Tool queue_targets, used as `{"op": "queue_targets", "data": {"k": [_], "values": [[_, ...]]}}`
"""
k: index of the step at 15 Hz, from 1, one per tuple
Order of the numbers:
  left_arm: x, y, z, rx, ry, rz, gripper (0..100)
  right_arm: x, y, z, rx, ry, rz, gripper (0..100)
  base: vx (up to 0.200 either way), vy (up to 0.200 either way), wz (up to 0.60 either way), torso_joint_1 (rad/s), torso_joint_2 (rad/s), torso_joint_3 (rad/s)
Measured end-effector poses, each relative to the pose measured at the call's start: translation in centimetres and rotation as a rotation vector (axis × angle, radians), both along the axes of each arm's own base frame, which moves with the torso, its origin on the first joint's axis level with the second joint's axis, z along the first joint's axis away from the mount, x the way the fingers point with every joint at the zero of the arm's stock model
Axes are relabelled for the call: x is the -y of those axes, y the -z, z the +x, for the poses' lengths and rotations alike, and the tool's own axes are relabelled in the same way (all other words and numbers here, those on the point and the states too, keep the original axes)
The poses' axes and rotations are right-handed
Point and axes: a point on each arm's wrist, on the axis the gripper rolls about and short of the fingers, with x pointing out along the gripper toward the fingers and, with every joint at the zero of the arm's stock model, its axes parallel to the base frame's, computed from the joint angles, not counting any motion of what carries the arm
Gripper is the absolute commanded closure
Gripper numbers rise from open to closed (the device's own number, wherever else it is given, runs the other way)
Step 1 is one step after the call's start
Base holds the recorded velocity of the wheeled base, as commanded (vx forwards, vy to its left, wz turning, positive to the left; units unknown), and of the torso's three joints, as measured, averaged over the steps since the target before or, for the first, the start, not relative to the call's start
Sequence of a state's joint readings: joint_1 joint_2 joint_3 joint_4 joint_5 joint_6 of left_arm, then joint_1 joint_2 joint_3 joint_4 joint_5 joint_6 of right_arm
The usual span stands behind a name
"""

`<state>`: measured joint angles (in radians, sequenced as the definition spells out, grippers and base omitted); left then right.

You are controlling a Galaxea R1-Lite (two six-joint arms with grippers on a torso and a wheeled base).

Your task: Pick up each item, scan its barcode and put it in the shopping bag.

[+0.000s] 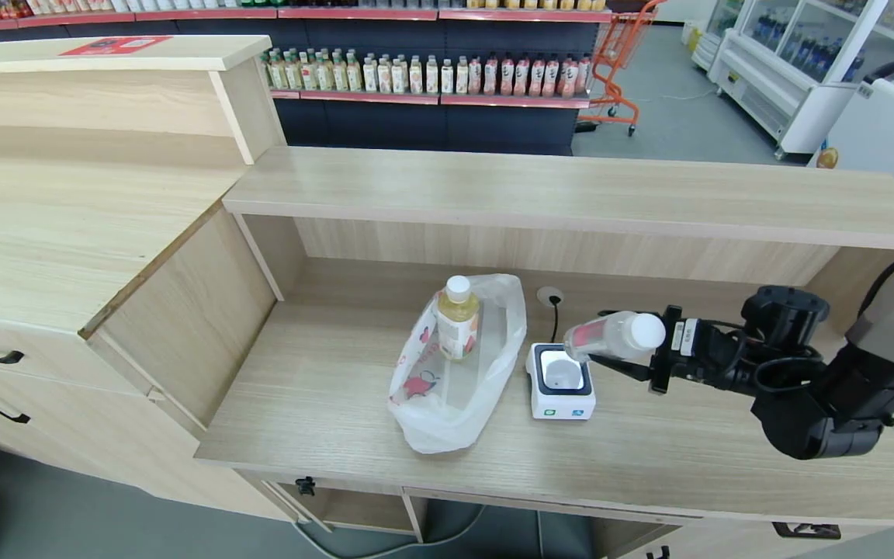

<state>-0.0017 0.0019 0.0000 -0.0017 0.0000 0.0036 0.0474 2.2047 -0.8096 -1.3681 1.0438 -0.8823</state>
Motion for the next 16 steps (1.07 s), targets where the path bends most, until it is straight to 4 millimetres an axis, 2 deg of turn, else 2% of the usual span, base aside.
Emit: {"op": "queue_targets", "data": {"k": [2, 5, 9, 16], "values": [[0.0, 0.0, 0.0, 0.0, 0.0, 0.0, 0, -0.3, 0.5, 1.6, 0.036, -0.01, -0.005, 100, 0.0, 0.0, 0.0, 0.0, 0.0, 0.0], [0.0, 0.0, 0.0, 0.0, 0.0, 0.0, 0, -1.5, 1.7, 2.9, 0.043, -0.055, -0.006, 100, 0.0, 0.0, 0.0, 0.0, 0.0, 0.0], [0.0, 0.0, 0.0, 0.0, 0.0, 0.0, 0, -1.9, 3.1, 3.9, 0.062, -0.095, -0.018, 100, 0.0, 0.0, 0.0, 0.0, 0.0, 0.0], [0.0, 0.0, 0.0, 0.0, 0.0, 0.0, 0, -2.2, 3.9, 5.2, 0.119, -0.111, -0.032, 100, 0.0, 0.0, 0.0, 0.0, 0.0, 0.0]]}}
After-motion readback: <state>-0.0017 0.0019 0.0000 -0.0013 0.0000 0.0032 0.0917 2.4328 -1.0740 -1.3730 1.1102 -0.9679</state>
